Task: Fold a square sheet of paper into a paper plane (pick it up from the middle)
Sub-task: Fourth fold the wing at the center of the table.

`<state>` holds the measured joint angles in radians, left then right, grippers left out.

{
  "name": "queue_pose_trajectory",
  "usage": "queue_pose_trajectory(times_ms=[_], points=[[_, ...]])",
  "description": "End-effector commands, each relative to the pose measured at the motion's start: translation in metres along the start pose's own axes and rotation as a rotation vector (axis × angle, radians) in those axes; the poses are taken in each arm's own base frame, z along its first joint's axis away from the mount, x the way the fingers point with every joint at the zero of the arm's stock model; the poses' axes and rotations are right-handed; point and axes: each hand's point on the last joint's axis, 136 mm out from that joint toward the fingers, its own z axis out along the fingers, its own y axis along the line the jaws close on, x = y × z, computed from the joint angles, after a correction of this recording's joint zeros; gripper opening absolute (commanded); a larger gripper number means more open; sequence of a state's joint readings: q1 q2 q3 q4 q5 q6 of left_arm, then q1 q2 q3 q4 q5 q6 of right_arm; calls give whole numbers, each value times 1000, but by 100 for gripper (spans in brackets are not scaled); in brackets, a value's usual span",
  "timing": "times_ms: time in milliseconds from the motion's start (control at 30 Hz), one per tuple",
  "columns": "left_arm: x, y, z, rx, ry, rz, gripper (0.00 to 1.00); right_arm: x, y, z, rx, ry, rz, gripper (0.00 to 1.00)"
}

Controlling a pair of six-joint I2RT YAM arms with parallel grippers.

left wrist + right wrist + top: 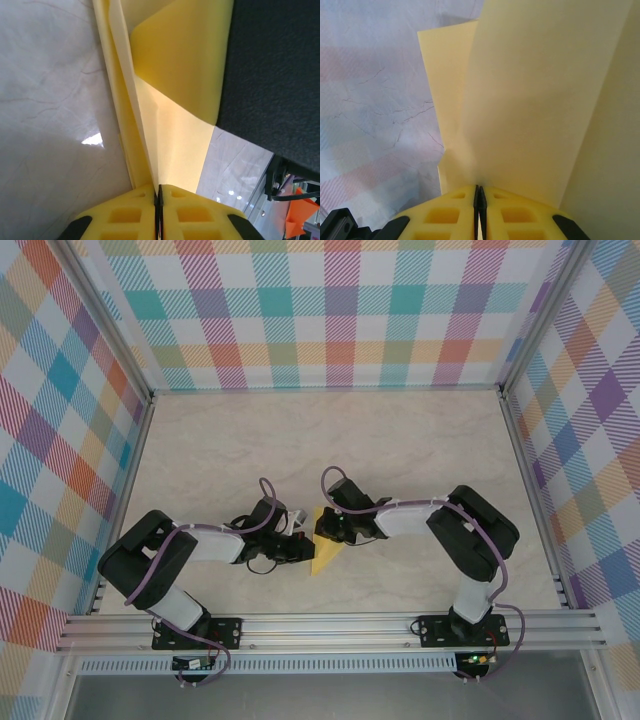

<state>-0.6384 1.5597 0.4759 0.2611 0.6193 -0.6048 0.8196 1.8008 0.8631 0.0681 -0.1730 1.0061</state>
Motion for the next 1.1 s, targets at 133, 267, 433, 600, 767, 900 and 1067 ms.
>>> queue_pose_trajectory(times_ms=[133,267,433,600,767,900,1067], points=[[5,-25,-16,95,7,-7,17,20,-61,15,173,49,45,13],[6,-26,-17,98,10,-11,16,21,-65,14,185,48,42,13],[10,-22,-15,97,21,-14,8,22,-68,14,192,48,43,13],[19,-15,-9,98,68,-19,3,24,-70,14,194,53,46,13],[35,-11,-5,128,134,-22,3,24,-71,15,206,56,41,13],[41,-10,-4,136,167,-26,4,25,-73,16,212,59,41,13],[44,-8,-6,122,170,-52,8,24,-74,15,221,58,38,13]])
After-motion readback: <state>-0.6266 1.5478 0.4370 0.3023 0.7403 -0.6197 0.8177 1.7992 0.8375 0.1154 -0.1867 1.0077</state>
